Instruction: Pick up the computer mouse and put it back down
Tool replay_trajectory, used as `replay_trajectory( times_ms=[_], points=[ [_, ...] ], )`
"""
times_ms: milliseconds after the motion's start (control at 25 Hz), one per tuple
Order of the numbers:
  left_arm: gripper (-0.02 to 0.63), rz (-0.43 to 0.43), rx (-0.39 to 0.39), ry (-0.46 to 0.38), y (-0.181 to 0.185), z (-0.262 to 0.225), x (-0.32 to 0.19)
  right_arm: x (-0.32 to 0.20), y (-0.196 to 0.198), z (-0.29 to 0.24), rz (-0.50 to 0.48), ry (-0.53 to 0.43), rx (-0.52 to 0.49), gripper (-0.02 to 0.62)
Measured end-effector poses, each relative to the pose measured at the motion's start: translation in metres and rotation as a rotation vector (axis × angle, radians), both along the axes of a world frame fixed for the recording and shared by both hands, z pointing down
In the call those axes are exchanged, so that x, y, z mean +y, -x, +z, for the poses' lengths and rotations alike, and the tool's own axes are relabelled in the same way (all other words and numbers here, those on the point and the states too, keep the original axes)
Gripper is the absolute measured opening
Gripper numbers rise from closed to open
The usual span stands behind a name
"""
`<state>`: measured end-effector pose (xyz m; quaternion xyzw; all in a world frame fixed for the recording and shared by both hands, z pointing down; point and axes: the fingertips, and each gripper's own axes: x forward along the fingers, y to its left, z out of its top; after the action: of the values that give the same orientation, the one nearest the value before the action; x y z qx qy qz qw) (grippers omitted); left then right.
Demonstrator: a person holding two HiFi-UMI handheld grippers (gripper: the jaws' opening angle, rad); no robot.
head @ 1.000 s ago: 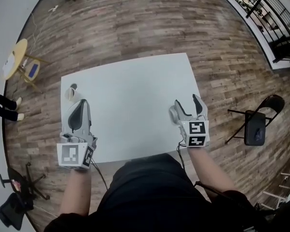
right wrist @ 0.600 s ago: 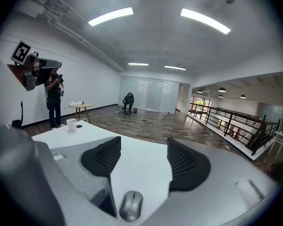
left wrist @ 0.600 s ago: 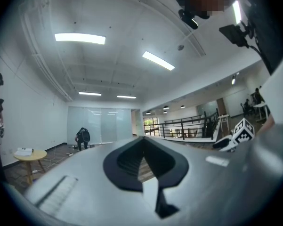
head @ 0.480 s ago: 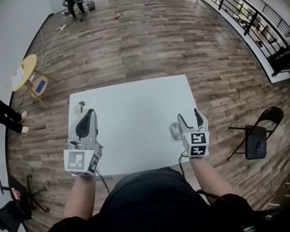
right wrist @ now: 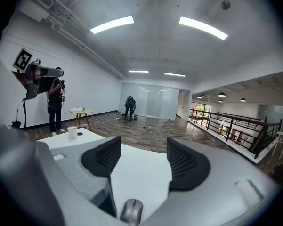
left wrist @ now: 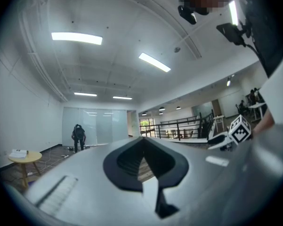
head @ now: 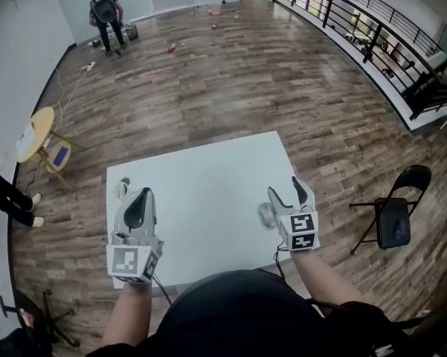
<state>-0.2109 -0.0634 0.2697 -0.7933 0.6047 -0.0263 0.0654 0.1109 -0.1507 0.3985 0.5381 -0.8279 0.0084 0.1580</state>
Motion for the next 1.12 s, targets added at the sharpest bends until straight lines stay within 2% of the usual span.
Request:
replay_trajectory(
  times_ms=[120,200,320,480,1120],
  points=[
    [0.003,-0.006,0.008,0.008,0.006,0.000,0.001,0.000,0.007,0.000,0.000,-0.008,-0.007,0.296],
    [0.003,-0.006,0.009,0.001,0.010,0.002,0.003,0.003,0.010,-0.003,-0.001,-0.024,-0.014,0.262],
    [0.003,-0.012,0.022,0.002,0.014,0.005,0.005,0.008,0.005,-0.014,0.010,-0.081,-0.004,0.081],
    [0.003,-0.019,0.023,0.002,0.019,0.007,0.009,0.015,0.009,-0.019,-0.007,-0.104,-0.010,0.008],
    [0.003,-0.049,0.036,0.035,0.030,0.022,0.022,0.023,0.023,-0.008,-0.045,-0.091,-0.007,0.002]
  ],
)
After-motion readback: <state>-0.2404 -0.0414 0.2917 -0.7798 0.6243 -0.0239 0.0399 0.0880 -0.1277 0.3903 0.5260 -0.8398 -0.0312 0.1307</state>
